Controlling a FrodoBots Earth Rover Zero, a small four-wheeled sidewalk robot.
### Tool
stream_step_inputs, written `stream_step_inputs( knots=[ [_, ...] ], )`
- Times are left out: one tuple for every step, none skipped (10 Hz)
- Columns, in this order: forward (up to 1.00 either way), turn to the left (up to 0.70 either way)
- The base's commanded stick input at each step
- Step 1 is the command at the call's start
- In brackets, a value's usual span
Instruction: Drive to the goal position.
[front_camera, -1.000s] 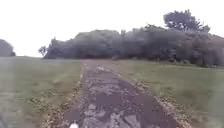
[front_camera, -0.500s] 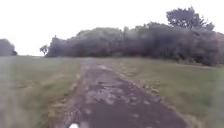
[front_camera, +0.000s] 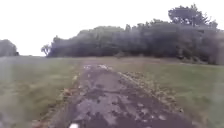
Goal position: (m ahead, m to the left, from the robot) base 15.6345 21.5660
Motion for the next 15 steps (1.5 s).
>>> stream_step_inputs(
  knots=[
    [1.00, 0.00],
    [1.00, 0.00],
    [1.00, 0.00],
    [1.00, 0.00],
    [1.00, 0.00],
    [1.00, 0.00],
    [1.00, 0.00],
    [1.00, 0.00],
    [1.00, 0.00],
    [1.00, 0.00],
    [1.00, 0.20],
    [1.00, 0.33],
    [1.00, 0.34],
    [1.00, 0.23],
    [1.00, 0.00]
  ],
)
